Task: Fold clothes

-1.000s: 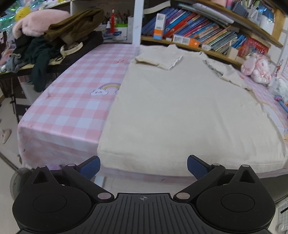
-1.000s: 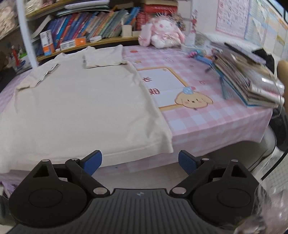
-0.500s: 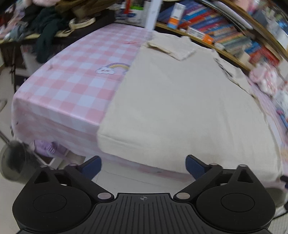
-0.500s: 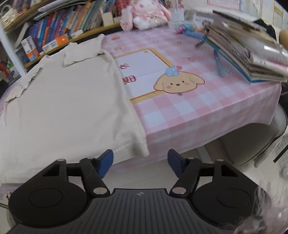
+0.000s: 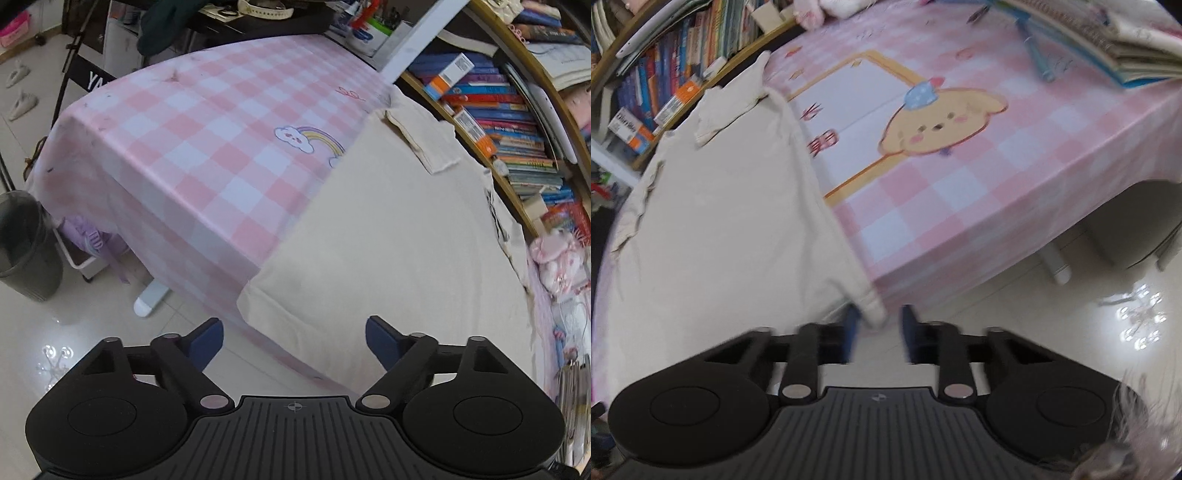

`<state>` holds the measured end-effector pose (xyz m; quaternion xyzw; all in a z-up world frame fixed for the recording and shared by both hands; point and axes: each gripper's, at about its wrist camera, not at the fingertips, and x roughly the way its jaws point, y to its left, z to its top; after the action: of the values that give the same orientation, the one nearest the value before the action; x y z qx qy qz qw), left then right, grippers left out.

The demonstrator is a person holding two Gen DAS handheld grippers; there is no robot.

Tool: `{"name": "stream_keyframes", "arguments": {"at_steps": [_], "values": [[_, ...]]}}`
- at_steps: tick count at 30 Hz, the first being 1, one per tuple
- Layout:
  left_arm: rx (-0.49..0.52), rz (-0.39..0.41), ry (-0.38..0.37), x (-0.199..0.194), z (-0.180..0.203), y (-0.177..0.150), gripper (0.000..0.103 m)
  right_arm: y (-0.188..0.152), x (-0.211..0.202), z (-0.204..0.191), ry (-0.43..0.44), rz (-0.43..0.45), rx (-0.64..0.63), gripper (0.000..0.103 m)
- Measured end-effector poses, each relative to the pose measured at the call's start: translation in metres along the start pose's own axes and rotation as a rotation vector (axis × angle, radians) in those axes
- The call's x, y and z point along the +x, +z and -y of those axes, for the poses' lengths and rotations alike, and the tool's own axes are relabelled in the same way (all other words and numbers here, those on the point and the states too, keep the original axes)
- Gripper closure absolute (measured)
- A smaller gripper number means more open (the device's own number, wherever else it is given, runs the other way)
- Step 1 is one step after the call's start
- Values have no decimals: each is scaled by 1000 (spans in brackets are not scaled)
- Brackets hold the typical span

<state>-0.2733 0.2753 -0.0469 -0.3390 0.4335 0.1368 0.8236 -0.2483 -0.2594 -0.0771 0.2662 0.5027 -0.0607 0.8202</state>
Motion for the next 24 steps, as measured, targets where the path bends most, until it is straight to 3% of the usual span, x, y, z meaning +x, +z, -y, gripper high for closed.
{"name": "stream_keyframes", "arguments": {"at_steps": [5, 10, 15, 17, 19, 24], "values": [[5, 20, 15, -4, -1, 6, 27, -3, -10, -14, 82, -1, -23, 97], [-2, 36, 19, -9, -6, 9, 27, 1, -23, -21, 170, 54, -12, 97], [-4, 37, 5, -10, -8, 10, 27, 8, -25, -19, 129, 76, -16, 97], [-4, 36, -1, -10, -8, 10, 31, 8, -22, -17, 109, 70, -27, 97], [-13, 29, -2, -9, -11, 10, 41, 8, -18, -15, 94, 65, -35, 97], [-40, 7, -11, -7, -15, 8, 41, 8, -15, -12, 102, 62, -30, 93]]}}
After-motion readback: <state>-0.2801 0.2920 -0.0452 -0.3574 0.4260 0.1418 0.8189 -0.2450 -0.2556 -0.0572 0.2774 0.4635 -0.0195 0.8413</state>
